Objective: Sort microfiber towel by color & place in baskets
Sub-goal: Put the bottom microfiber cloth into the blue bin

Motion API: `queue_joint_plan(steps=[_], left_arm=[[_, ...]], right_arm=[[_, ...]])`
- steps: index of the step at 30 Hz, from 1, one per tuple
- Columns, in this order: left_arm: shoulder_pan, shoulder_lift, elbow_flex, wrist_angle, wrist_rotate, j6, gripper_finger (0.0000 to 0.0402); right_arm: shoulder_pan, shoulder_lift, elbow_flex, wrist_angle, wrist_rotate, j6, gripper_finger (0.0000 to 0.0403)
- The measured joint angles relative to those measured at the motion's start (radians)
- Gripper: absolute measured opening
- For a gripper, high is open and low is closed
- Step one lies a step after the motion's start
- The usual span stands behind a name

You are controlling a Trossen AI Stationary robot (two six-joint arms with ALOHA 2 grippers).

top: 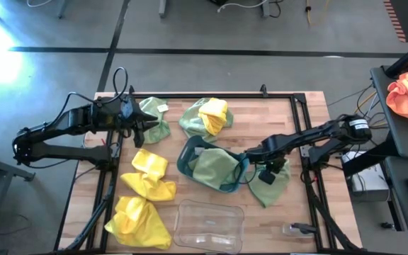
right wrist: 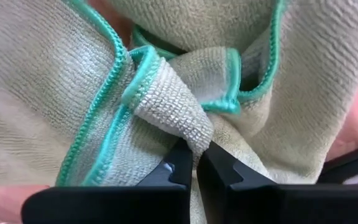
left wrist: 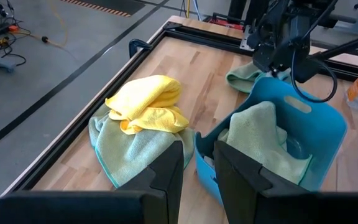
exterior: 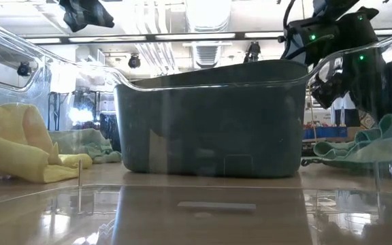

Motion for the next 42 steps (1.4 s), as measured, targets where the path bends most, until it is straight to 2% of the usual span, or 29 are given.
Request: queue_joint_plan(steps=[10,17,31,39,42], left_arm=[[0.0,0.0,0.0,0.0,0.0,0.005,0.0075],[0.0,0.0,0.0,0.0,0.0,0.026,0.0075],[0.0,0.0,0.0,-0.018,0.001,0.052,0.0075],[0.0,0.0,0.0,-0.037,0.003,0.053,0.0075],[0.0,0.0,0.0,-0.04,0.003,0.053,0.0075]], right_arm=[[0.0,-0.15,0.099,-0.032,0.011,0.131,0.0009],[0.0,-0.227,0.25,-0.032,0.127,0.209,0.0009],[0.0,-0.225,0.617,-0.032,0.321,0.146,0.0009],[0.0,-0.225,0.685,0.125,0.322,0.082,0.0009],[0.0,-0.224,0.684,0.203,0.289,0.064,0.0009]])
